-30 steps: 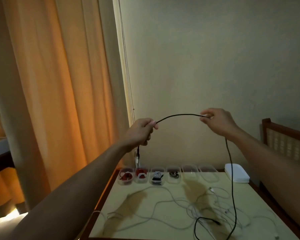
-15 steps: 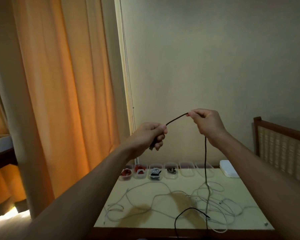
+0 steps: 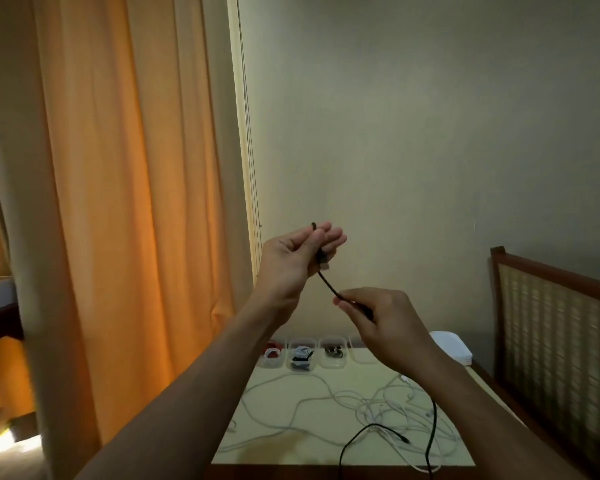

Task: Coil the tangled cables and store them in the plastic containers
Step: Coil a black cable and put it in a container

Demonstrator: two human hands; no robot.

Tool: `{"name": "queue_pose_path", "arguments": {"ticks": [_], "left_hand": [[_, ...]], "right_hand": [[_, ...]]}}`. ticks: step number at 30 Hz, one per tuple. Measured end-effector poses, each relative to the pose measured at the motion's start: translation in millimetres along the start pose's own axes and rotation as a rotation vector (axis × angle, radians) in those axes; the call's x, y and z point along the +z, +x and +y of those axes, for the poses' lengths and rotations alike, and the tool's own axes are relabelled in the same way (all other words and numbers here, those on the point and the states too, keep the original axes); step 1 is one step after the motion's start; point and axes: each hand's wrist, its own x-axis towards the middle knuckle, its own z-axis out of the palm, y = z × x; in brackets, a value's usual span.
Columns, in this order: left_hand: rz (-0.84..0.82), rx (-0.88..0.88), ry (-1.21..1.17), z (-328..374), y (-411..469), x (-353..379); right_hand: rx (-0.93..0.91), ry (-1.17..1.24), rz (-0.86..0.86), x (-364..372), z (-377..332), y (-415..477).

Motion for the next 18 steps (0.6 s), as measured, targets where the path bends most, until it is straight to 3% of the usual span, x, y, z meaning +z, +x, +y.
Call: {"name": "queue_pose_path", "arguments": {"ticks": [5,8,13,18], "left_hand": [[-0.142,0.126,0.616,10.0,-11.5,-15.7],[-0.285,0.103,0.783,14.4,-27.9,-16.4],[-0.484,-0.125,0.615,5.7,-63.8,-1.6],[-0.570,-0.202,0.414,-4.9,-93.2,-3.9]], "right_hand": [[-0.152,-0.152,0.093,-41.7,-4.8,-1.9],[-0.264,-0.188,0.177,-67.6,-21.2,0.7],[-0.372,-0.170,0.250,-84.8,-42.3,1.6],[-0.241,0.074,0.289,-64.2,-35.1,-14.2]]}}
